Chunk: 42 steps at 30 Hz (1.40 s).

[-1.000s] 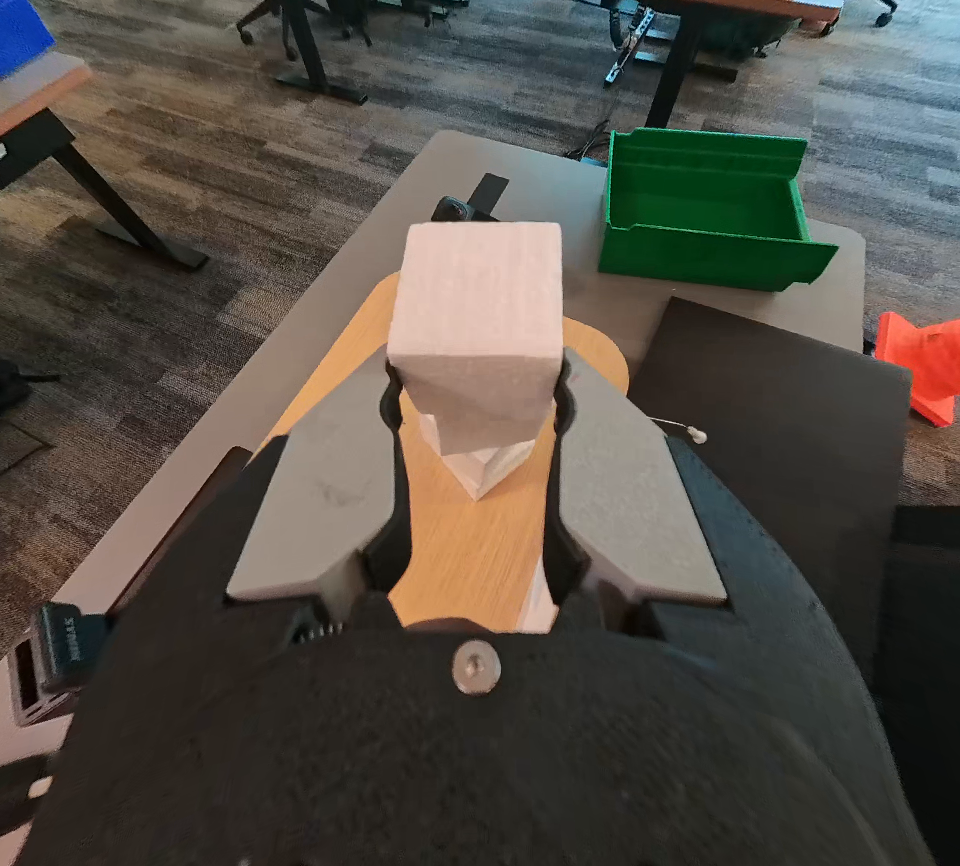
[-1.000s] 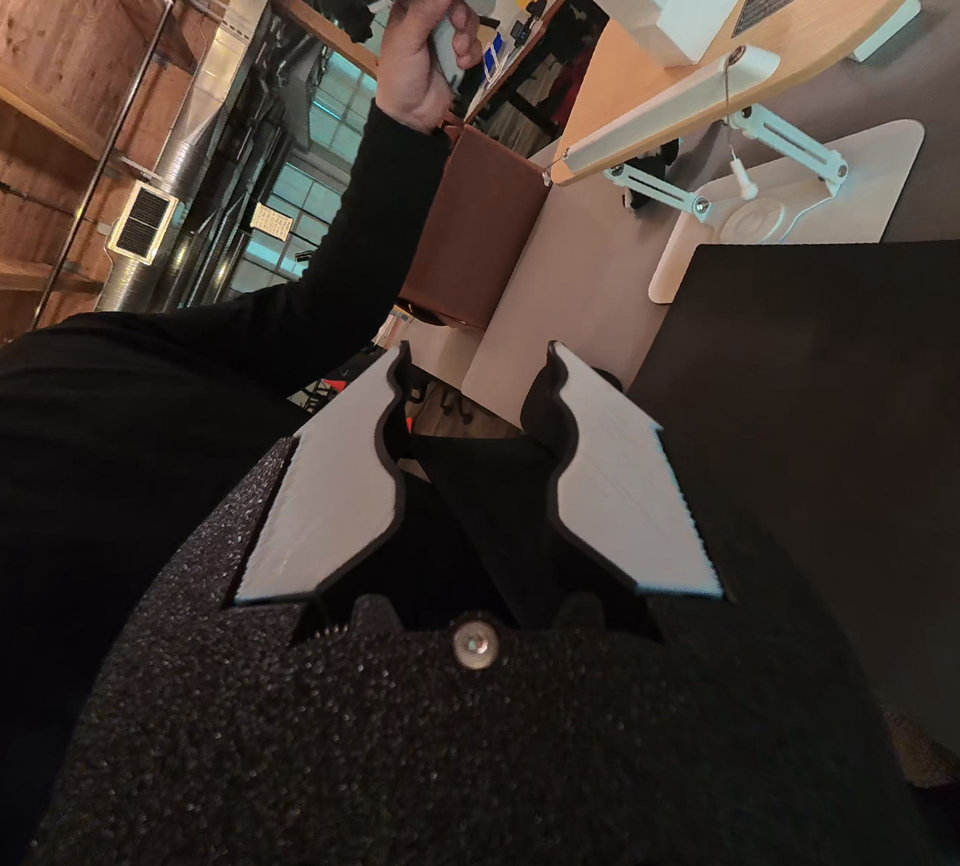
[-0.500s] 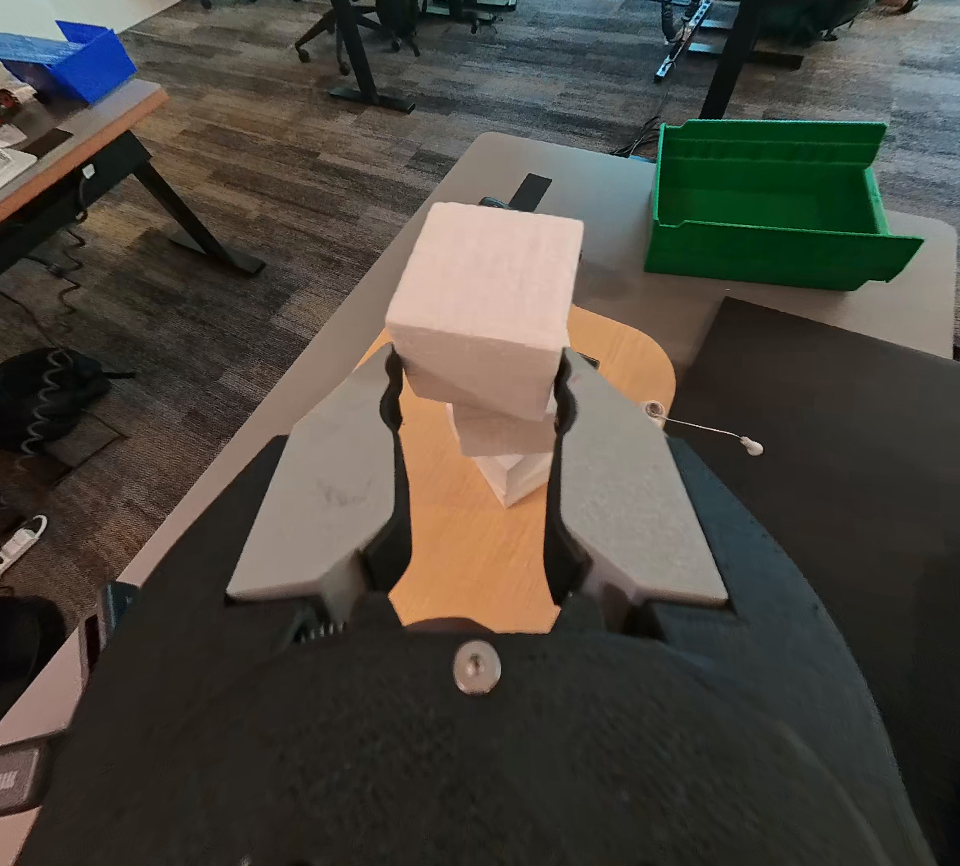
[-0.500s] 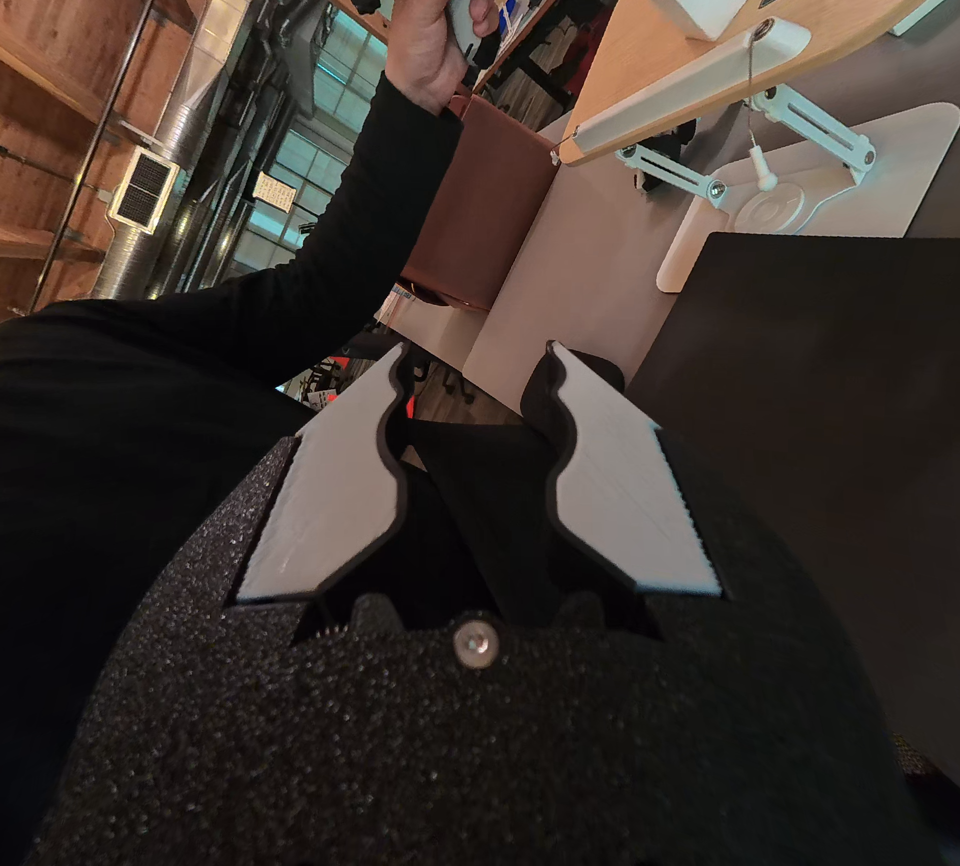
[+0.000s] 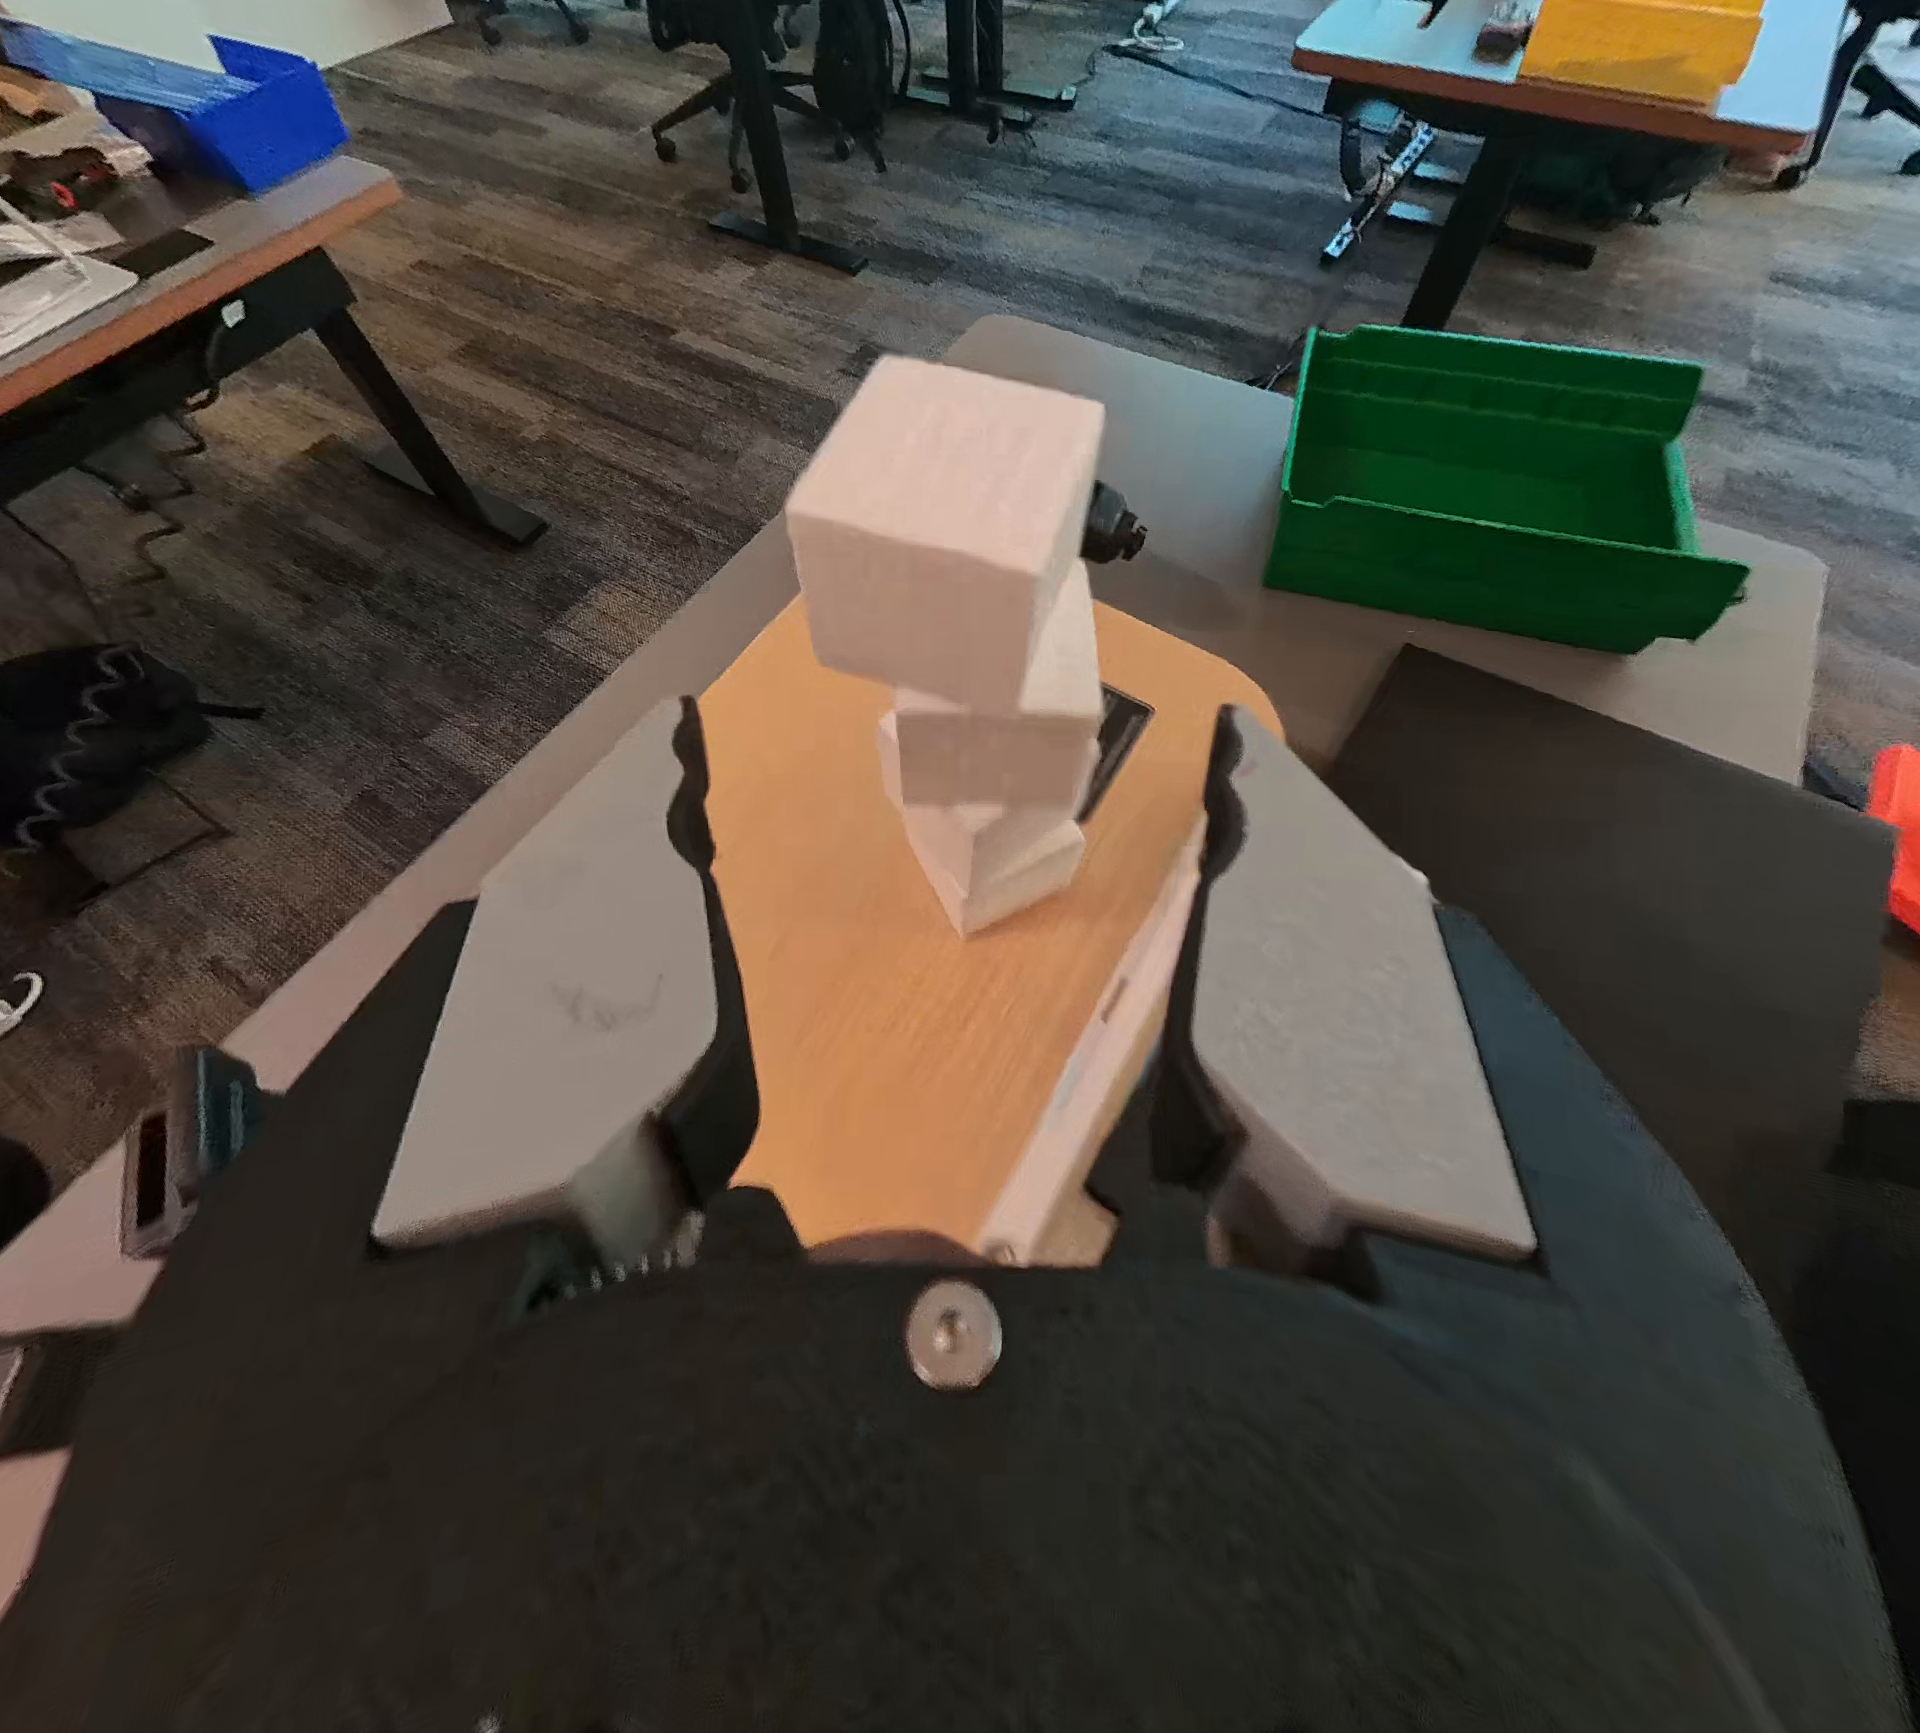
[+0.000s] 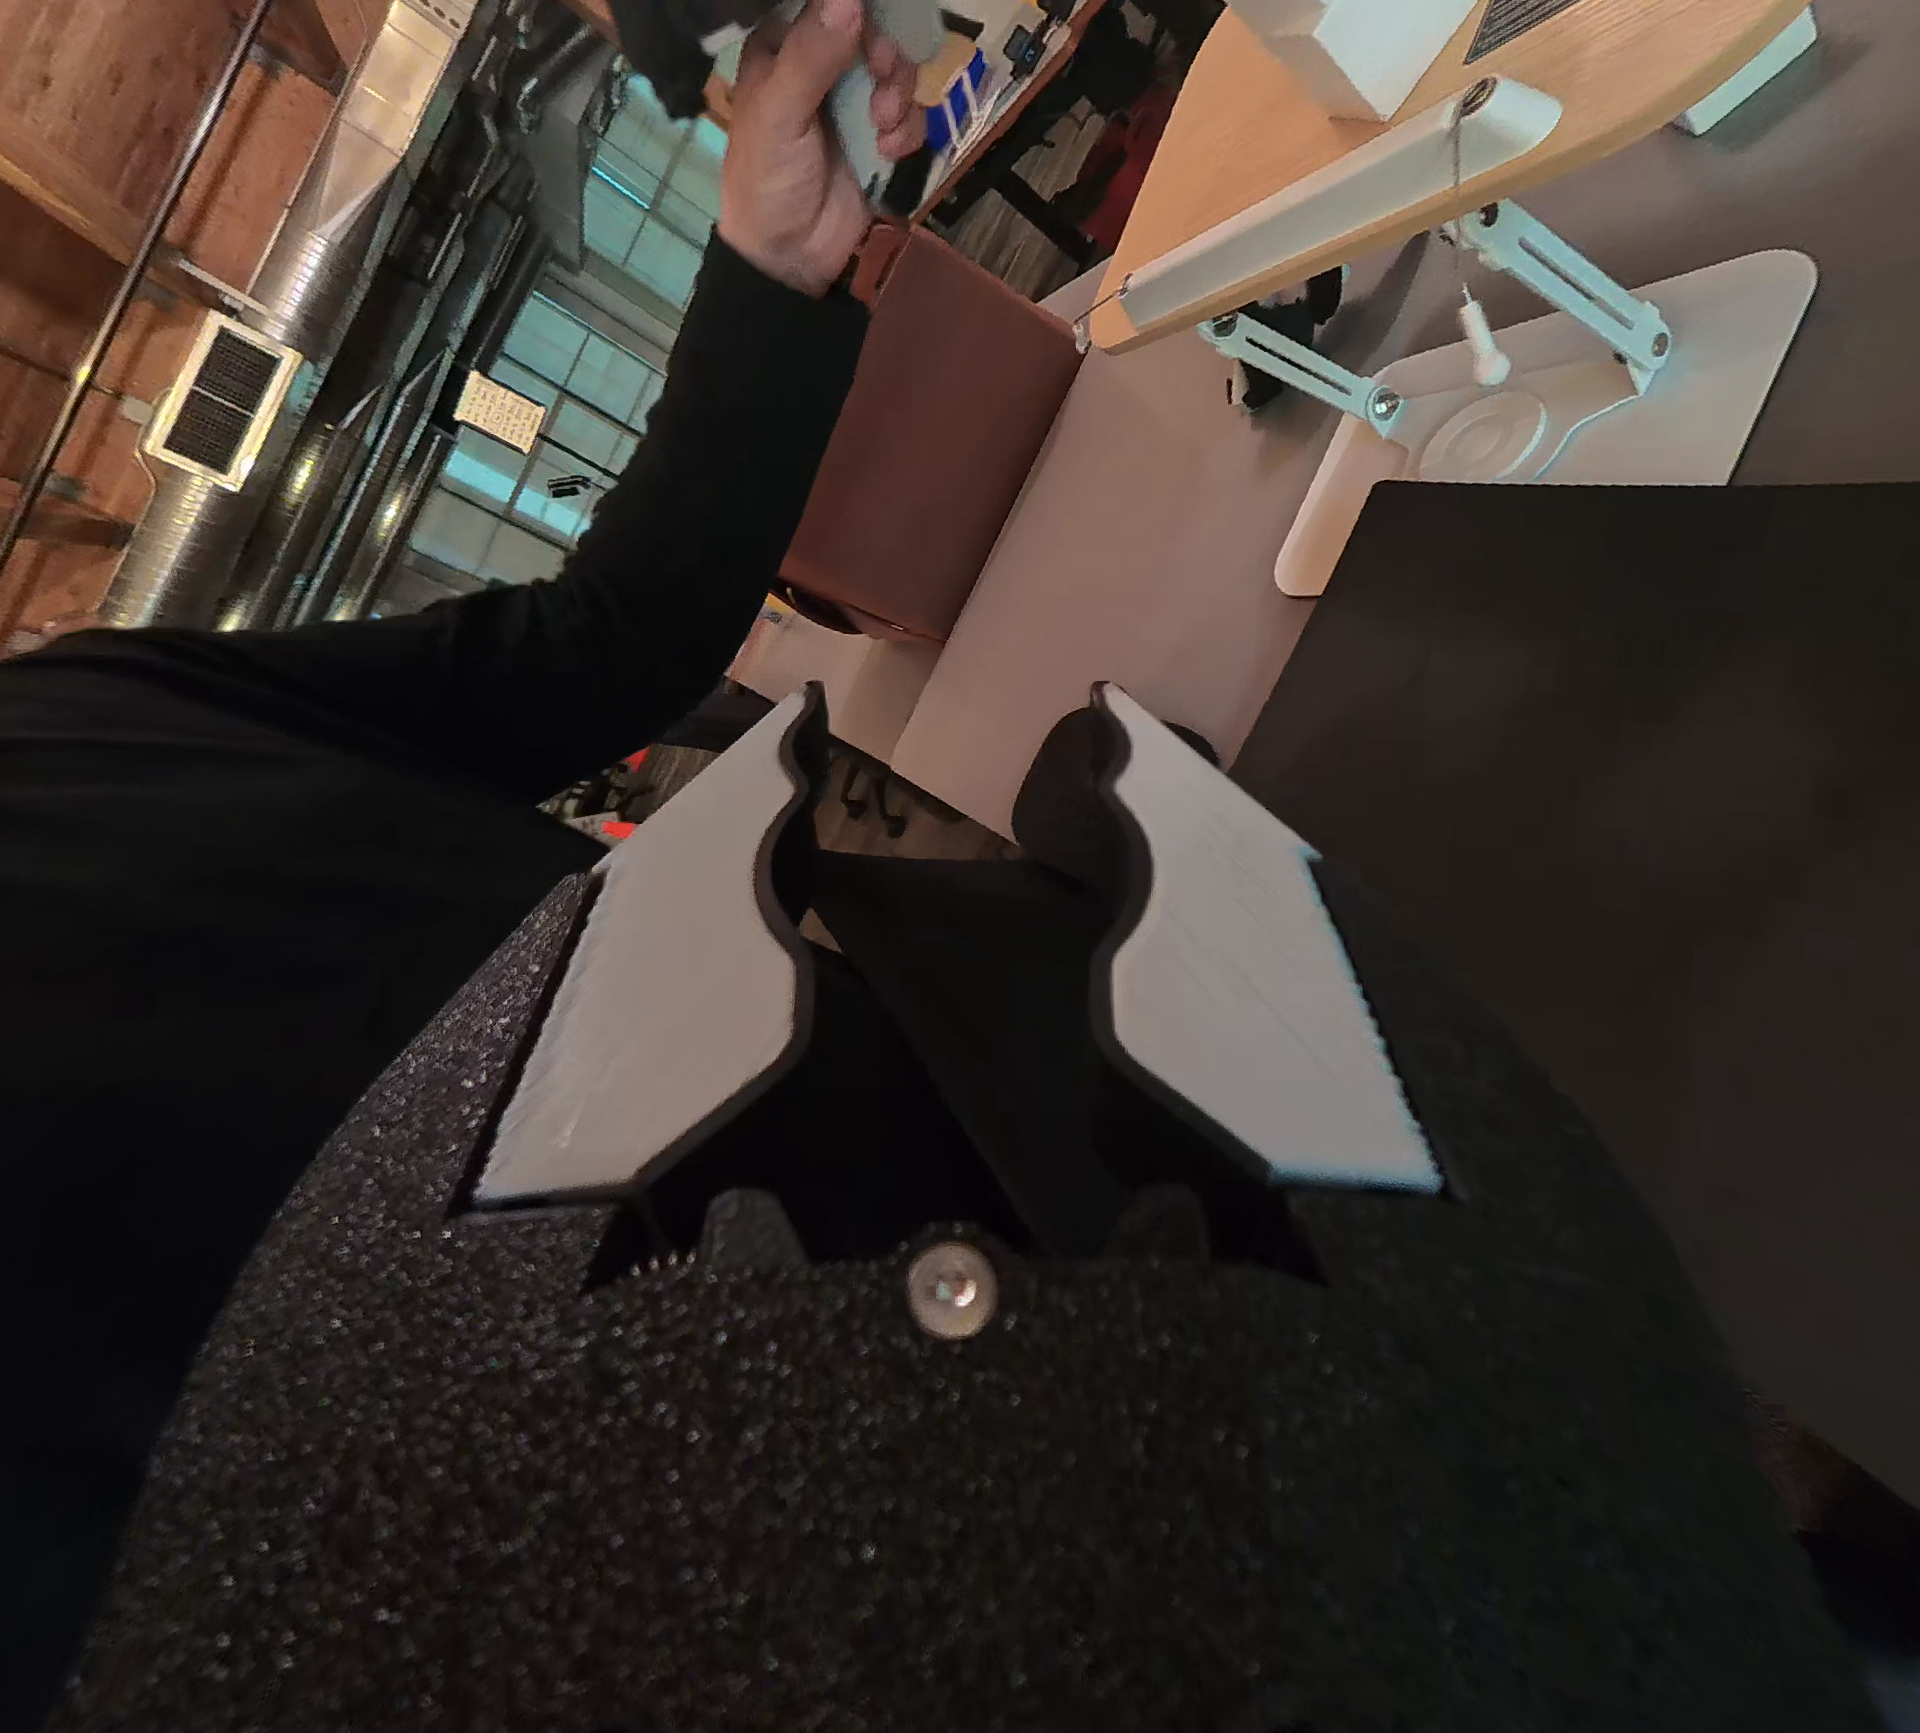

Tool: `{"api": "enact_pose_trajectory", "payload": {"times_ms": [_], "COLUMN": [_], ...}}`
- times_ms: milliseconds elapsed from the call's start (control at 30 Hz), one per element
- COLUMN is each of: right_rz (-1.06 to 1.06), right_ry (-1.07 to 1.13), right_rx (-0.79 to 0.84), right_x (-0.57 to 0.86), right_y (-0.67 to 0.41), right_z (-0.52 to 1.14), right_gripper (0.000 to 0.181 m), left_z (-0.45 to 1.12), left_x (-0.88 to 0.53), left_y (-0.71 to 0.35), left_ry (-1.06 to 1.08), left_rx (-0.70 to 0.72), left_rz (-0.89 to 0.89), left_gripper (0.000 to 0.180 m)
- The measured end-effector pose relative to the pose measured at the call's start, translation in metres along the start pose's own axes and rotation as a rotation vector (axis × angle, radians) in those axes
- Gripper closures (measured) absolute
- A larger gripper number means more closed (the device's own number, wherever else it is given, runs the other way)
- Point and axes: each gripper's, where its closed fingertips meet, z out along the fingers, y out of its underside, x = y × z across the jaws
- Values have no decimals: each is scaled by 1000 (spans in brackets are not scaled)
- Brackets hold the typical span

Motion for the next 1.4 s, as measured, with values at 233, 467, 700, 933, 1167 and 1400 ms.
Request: {"api": "enact_pose_trajectory", "payload": {"times_ms": [233, 467, 700, 933, 1167, 1400], "right_rz": [-104, -401, -659, -724, -634, -653], "right_ry": [119, 249, 107, 283, 515, 619], "right_rx": [-50, -257, -372, -370, -401, -277], "right_x": [26, 72, 63, 92, 137, 132], "right_y": [20, 10, 13, 37, 52, 35], "right_z": [4, 29, 48, -4, -32, -20], "right_gripper": [130, 126, 126, 117, 111, 115], "left_z": [-92, -131, -172, -152, -142, -189], "left_x": [110, 274, 374, 484, 531, 516], "left_y": [78, 203, 206, 267, 362, 378], "left_ry": [183, 254, -1, -11, -46, 3], "left_rx": [34, -124, -85, 28, 24, -101], "left_rz": [-69, -183, -280, -435, -553, -410], "left_gripper": [86, 96, 99, 103, 104, 96]}}
